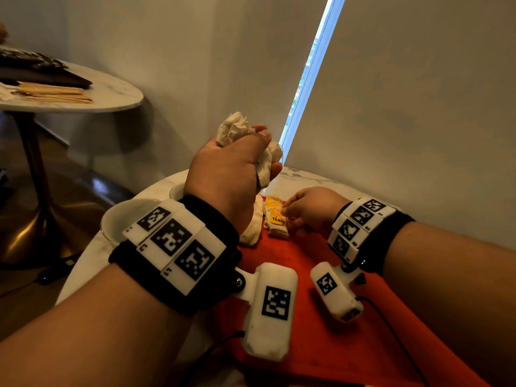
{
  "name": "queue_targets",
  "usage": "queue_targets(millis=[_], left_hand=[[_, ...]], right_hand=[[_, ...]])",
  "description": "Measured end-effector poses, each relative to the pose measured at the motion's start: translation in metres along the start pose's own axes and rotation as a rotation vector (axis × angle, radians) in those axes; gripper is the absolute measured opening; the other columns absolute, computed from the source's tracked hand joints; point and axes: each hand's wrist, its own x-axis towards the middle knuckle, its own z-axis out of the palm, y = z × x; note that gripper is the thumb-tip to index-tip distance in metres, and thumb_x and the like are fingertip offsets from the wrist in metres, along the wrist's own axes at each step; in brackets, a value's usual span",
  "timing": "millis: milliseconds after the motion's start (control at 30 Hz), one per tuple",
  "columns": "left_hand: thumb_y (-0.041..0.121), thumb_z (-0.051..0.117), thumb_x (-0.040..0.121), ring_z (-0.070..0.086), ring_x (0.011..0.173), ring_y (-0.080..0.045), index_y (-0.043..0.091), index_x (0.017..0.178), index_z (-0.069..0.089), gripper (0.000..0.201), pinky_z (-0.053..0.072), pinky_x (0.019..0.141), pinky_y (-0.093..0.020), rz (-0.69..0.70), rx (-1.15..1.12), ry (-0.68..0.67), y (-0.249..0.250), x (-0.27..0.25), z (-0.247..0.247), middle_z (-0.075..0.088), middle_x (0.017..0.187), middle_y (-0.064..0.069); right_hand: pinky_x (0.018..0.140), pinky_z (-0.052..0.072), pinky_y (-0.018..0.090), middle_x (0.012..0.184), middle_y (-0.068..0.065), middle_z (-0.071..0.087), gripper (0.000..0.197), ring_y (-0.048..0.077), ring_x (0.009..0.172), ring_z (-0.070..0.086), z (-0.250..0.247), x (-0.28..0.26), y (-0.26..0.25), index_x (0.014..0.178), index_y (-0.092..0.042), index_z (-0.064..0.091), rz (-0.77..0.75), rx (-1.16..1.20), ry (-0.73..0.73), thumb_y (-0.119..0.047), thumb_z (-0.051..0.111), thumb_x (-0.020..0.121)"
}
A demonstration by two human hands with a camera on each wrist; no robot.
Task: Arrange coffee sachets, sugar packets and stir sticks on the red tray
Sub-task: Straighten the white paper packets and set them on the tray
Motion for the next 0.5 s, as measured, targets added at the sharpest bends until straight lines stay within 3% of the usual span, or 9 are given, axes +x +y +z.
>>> queue_targets(millis=[67,133,200,267,367,500], left_hand=[[0.008,0.068,0.091,0.069,0.069,-0.017,0.009,0.096,0.069,0.005,0.055,0.060,-0.026,-0.001,0.006,0.004,0.000,0.000,0.000,0.067,0.084,-0.008],[0.009,0.068,0.091,0.070,0.071,-0.018,0.009,0.096,0.069,0.005,0.055,0.060,-0.026,-0.005,0.009,0.004,0.000,0.000,-0.001,0.067,0.085,-0.008],[0.010,0.069,0.091,0.070,0.074,-0.019,0.009,0.098,0.070,0.006,0.055,0.061,-0.027,-0.012,0.011,0.006,0.000,0.000,-0.001,0.068,0.087,-0.009],[0.010,0.069,0.091,0.070,0.073,-0.018,0.009,0.097,0.070,0.007,0.055,0.060,-0.027,-0.022,0.005,0.009,0.000,0.000,0.000,0.068,0.086,-0.009],[0.009,0.070,0.090,0.068,0.065,-0.015,0.010,0.093,0.067,0.005,0.052,0.055,-0.024,-0.040,-0.025,0.017,0.000,-0.002,0.001,0.066,0.078,-0.006],[0.011,0.068,0.089,0.062,0.051,-0.012,0.011,0.093,0.062,0.008,0.046,0.047,-0.020,-0.083,-0.049,0.010,0.002,-0.003,0.002,0.064,0.065,-0.002]], right_hand=[[0.083,0.061,0.047,0.086,0.012,0.075,0.011,0.030,0.082,0.075,-0.004,-0.002,0.000,0.092,-0.011,0.071,-0.002,-0.030,0.034,-0.020,0.076,0.086],[0.066,0.060,0.042,0.083,0.014,0.070,0.008,0.027,0.066,0.069,-0.005,-0.005,-0.001,0.090,-0.007,0.066,-0.001,0.067,-0.001,-0.013,0.070,0.090],[0.053,0.048,0.033,0.075,0.014,0.060,0.005,0.023,0.052,0.059,-0.005,-0.010,-0.001,0.088,-0.003,0.060,0.012,0.201,-0.075,-0.003,0.063,0.092],[0.051,0.050,0.032,0.077,0.016,0.061,0.001,0.028,0.060,0.066,-0.003,-0.016,-0.002,0.093,0.000,0.059,0.025,0.261,-0.150,0.000,0.059,0.093],[0.054,0.054,0.031,0.097,0.027,0.066,0.004,0.040,0.089,0.070,0.004,-0.021,-0.003,0.097,0.002,0.061,0.011,0.274,-0.223,0.002,0.058,0.094],[0.059,0.053,0.033,0.105,0.033,0.064,0.005,0.040,0.091,0.066,0.010,-0.018,-0.002,0.096,0.003,0.062,-0.003,0.280,-0.181,0.003,0.058,0.092]])
